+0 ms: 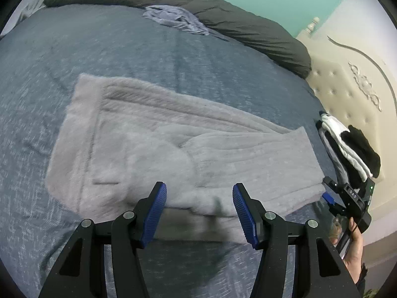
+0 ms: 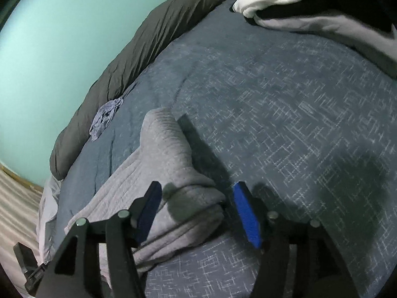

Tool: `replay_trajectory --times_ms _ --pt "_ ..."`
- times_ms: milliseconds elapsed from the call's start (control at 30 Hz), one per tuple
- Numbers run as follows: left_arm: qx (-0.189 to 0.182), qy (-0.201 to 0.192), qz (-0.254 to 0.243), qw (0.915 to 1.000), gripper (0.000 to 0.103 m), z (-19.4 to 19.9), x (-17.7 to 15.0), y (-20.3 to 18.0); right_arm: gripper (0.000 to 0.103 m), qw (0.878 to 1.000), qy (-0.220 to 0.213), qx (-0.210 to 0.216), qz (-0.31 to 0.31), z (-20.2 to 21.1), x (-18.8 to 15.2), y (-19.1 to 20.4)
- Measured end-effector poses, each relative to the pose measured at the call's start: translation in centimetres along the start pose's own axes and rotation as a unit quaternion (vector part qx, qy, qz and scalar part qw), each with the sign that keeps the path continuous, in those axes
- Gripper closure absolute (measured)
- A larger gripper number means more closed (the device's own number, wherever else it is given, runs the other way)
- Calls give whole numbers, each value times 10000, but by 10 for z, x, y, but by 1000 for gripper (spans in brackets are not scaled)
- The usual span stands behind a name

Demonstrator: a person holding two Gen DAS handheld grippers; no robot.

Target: Fold clothes

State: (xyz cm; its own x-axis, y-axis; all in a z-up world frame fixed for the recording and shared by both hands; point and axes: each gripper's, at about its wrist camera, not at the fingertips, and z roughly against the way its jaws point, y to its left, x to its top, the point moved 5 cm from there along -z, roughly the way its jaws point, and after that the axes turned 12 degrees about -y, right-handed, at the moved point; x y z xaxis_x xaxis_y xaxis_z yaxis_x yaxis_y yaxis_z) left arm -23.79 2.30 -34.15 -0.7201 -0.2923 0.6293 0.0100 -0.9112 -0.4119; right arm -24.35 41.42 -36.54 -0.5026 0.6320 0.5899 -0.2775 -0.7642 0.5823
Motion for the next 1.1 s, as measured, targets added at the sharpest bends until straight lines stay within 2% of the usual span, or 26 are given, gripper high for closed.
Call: replay_trajectory --times_ms 133,267,433,600,667,733,867,1100 --pt "175 -55 177 9997 43 9 -1 25 41 9998 153 114 -109 -6 -8 1" --pt "471 -135 447 9978 28 16 1 56 40 9995 216 116 -199 -9 -10 2" --pt "688 -279 917 9930 19 22 0 89 40 9993 240 100 -256 -9 -11 -1" --pt "549 -242 1246 9904 19 14 -13 101 40 9993 245 94 -278 -9 -12 -1" --pt "379 -254 1383 9893 19 8 -17 103 40 9993 242 91 -285 -9 -12 0" --pt "359 -350 1440 9883 17 4 -18 106 40 9993 240 92 -277 -8 -12 -1" --pt "202 -454 1916 9802 16 -7 -18 121 40 9992 259 113 -299 -9 -12 -2" --pt "161 -595 2059 9766 16 -19 -14 132 40 9989 297 152 -343 -10 -12 -3"
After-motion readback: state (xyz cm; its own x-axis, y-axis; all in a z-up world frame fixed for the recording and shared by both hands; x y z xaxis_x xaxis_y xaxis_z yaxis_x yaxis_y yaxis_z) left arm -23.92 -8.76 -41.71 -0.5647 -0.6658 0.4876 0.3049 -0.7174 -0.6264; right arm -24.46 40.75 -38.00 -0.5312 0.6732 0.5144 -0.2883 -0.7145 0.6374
